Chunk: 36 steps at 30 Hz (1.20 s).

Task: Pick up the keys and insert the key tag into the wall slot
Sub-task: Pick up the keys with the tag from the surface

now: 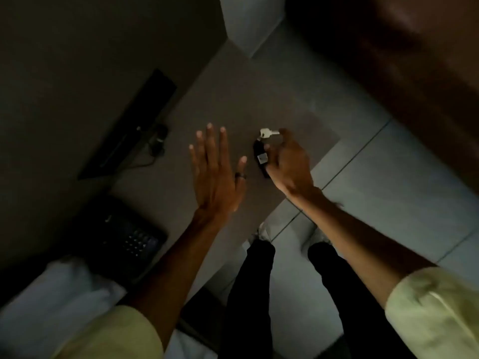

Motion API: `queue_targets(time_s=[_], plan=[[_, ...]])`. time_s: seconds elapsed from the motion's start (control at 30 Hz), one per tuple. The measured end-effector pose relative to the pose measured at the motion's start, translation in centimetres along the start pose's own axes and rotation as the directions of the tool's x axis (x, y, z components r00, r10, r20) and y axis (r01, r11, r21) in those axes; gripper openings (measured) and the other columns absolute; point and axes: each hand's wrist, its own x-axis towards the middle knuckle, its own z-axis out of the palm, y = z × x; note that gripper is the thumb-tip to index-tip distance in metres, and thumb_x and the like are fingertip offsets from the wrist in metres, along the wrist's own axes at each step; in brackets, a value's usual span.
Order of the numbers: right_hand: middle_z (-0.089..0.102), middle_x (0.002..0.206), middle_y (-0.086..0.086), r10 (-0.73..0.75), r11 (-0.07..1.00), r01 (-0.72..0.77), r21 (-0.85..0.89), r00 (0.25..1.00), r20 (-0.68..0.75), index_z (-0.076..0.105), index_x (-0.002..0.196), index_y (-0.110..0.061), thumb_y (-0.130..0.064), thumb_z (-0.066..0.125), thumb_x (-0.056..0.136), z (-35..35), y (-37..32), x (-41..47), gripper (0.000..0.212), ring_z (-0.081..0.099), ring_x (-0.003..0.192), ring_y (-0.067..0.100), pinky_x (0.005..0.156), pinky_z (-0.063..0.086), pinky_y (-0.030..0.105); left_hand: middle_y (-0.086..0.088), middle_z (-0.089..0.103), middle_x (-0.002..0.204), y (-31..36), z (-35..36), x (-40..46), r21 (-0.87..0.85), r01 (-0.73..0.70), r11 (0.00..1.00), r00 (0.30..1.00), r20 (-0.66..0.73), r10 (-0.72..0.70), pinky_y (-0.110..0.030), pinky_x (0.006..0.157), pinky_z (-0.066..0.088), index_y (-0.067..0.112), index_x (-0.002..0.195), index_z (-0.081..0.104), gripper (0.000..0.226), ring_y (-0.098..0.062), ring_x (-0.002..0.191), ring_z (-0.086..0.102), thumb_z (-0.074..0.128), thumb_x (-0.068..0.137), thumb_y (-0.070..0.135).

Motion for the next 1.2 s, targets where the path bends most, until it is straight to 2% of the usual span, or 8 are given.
queue_targets(time_s=[0.13,0.3,0.5,0.67,0.83,0.97,1.07,1.2], plan=[[0.067,0.127,0.015,0.083,0.996,-0.083,0.043,0.997,-0.001,0.038,0.144,-0.012,-0.032,0.064,0.098,3.4,-0.2,1.9,0.056,0.067,0.114,0.035,0.093,0.059,0.050,-0.022,0.007,0.179,-1.1,4.0,-0.4,-0.034,0.138,0.990,0.990,0.016,-0.138,-0.056,0.136,0.003,0.008,0.171,0.014,0.075,-0.041,0.166,0.003,0.029,0.113,0.054],[0.062,0.132,0.016,0.025,0.993,-0.023,0.114,1.000,-0.011,0.039,0.139,-0.013,-0.020,0.067,0.093,3.0,-1.9,3.2,0.055,0.064,0.117,0.036,0.098,0.058,0.053,-0.021,0.009,0.179,-0.7,3.2,-0.9,-0.053,0.108,0.993,0.994,-0.017,-0.110,-0.055,0.136,0.005,0.009,0.171,0.016,0.074,-0.041,0.166,0.004,0.028,0.113,0.054],[0.070,0.108,0.015,0.091,0.996,-0.089,-0.018,0.983,0.157,0.042,0.145,-0.011,0.002,0.071,0.088,-2.9,-1.1,3.6,0.065,0.072,0.090,0.028,0.079,0.066,0.043,-0.019,0.001,0.180,2.3,-2.5,-0.8,-0.064,0.032,0.997,0.999,-0.008,-0.032,-0.052,0.137,0.003,0.014,0.172,0.007,0.076,-0.033,0.165,-0.011,0.021,0.111,0.058],[0.079,0.104,0.006,-0.099,0.969,0.129,-0.211,0.984,0.146,0.077,0.102,-0.014,-0.001,0.071,0.084,-13.0,-2.3,0.6,0.023,0.073,0.089,0.017,0.073,0.051,0.015,-0.018,0.001,0.180,7.0,-8.5,-0.3,-0.045,-0.077,0.996,0.995,-0.064,0.074,-0.049,0.137,0.000,0.015,0.172,0.007,0.074,-0.029,0.161,-0.016,0.029,0.114,0.055],[0.080,0.107,0.008,-0.363,0.897,0.355,-0.261,0.931,0.018,0.078,0.106,-0.015,-0.007,0.068,0.089,-27.4,-8.0,-4.0,0.022,0.074,0.099,0.027,0.090,0.059,0.039,-0.015,-0.001,0.180,13.3,-19.8,-0.2,-0.089,-0.147,0.985,0.970,-0.209,0.126,-0.048,0.136,-0.007,0.015,0.173,0.009,0.073,-0.029,0.163,-0.019,0.029,0.113,0.054],[0.081,0.093,0.003,-0.517,0.851,0.476,-0.222,0.833,-0.197,0.082,0.094,-0.019,-0.010,0.076,0.085,-39.7,-14.0,-8.9,0.014,0.074,0.086,0.022,0.077,0.051,0.026,-0.015,0.006,0.180,18.4,-32.3,-1.0,-0.083,-0.253,0.964,0.892,-0.406,0.200,-0.048,0.136,-0.006,0.015,0.172,0.011,0.076,-0.036,0.166,-0.010,0.032,0.111,0.056],[0.081,0.093,0.003,-0.585,0.811,0.551,-0.194,0.761,-0.281,0.084,0.094,-0.018,-0.002,0.079,0.080,-48.0,-18.4,-12.9,0.022,0.075,0.083,0.016,0.080,0.059,0.028,-0.016,0.010,0.179,21.3,-41.7,-0.7,-0.008,-0.359,0.933,0.794,-0.527,0.301,-0.048,0.136,-0.005,0.013,0.171,0.012,0.077,-0.037,0.166,-0.008,0.035,0.111,0.054],[0.083,0.092,-0.001,-0.645,0.760,0.606,-0.236,0.657,-0.390,0.084,0.097,-0.018,-0.005,0.088,0.076,-58.0,-23.6,-18.1,0.025,0.065,0.074,-0.016,0.074,0.044,-0.005,-0.016,0.008,0.180,25.7,-53.9,0.2,0.047,-0.442,0.896,0.640,-0.683,0.352,-0.049,0.136,-0.005,0.013,0.171,0.010,0.076,-0.035,0.165,-0.011,0.040,0.112,0.050]])
